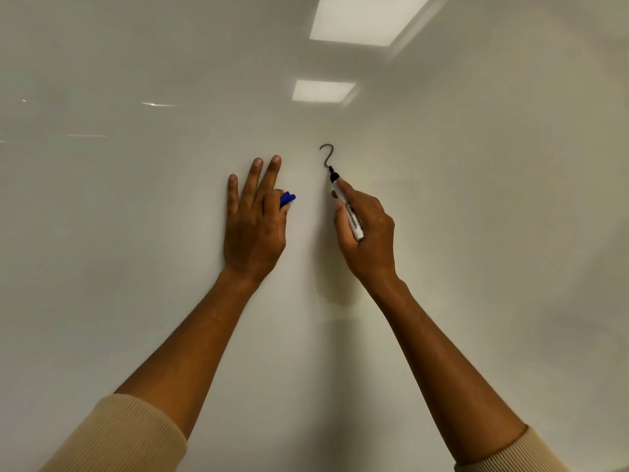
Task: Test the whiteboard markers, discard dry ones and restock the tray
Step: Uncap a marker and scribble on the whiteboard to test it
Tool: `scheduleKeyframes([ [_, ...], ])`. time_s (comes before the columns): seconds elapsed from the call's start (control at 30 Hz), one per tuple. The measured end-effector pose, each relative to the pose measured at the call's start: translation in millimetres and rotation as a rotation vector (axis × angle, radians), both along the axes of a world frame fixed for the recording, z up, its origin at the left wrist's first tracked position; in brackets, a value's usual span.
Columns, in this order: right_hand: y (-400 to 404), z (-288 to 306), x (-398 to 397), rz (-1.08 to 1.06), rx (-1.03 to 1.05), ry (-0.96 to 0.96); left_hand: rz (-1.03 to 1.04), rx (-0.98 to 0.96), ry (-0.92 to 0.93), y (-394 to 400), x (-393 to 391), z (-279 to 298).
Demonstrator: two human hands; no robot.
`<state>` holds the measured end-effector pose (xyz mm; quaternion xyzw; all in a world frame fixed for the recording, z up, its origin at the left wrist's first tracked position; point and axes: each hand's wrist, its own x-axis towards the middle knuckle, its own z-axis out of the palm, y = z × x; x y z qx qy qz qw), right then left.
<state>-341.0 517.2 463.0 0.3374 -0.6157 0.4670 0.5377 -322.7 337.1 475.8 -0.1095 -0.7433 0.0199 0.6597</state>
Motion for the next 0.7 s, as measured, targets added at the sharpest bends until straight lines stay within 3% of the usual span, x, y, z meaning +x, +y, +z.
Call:
scheduleKeyframes([
  [0.1, 5, -7, 3, 0.012, -0.064, -0.020, -0.007, 0.009, -0.018, 0, 1, 0],
  [0.23, 13, -19, 7, 0.008, 0.010, -0.045, -0.044, 0.010, -0.046, 0, 5, -1],
  [0.43, 26, -25, 25, 0.272, -0.260, -0.292, -0.135, 0.055, -0.131, 1, 13, -9],
  [0.57, 29, -41, 47, 0.344, -0.215, -0.318, -0.260, 0.105, -0.226, 0, 25, -23],
  [0.7, 34, -51, 58, 0.350, -0.187, -0.350, -0.255, 0.102, -0.255, -4, 36, -38],
])
